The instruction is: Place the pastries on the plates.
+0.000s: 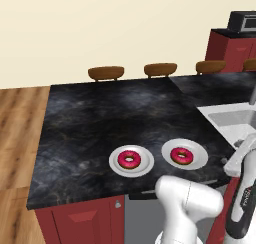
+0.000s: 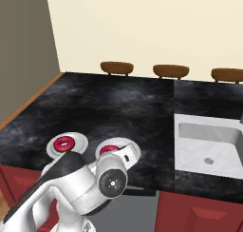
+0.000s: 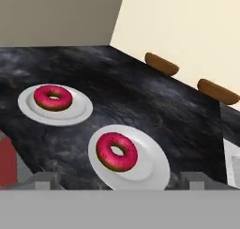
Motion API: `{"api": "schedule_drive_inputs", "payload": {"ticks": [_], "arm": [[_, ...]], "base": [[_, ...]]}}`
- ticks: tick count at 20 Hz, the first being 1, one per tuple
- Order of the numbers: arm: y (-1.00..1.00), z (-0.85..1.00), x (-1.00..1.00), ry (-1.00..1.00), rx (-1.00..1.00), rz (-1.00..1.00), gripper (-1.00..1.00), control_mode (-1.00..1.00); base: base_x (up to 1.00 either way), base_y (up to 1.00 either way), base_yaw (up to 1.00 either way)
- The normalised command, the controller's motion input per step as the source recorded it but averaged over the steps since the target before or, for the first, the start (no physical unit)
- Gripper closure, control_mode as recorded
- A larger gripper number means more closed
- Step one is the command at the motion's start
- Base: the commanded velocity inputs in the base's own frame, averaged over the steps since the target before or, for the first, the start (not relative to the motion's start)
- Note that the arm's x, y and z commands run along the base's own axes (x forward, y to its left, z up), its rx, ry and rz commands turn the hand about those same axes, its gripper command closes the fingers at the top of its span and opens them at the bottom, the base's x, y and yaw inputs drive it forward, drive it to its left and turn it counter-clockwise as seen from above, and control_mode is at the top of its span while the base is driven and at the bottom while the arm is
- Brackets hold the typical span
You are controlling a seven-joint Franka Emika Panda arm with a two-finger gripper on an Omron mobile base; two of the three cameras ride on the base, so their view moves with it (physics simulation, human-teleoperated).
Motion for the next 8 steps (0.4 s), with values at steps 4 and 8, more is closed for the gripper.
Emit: {"api": "schedule_drive_inputs", "payload": {"ticks": [4,8], "arm": [[0.97,0.00,-1.00,-0.71,-0.13,0.00,-1.00,-1.00],[1.00,0.07,-0.82,-0.10,-0.47,0.00,-1.00,-1.00]], "base": [[0.00,0.00,0.00],[0.00,0.00,0.00]]}}
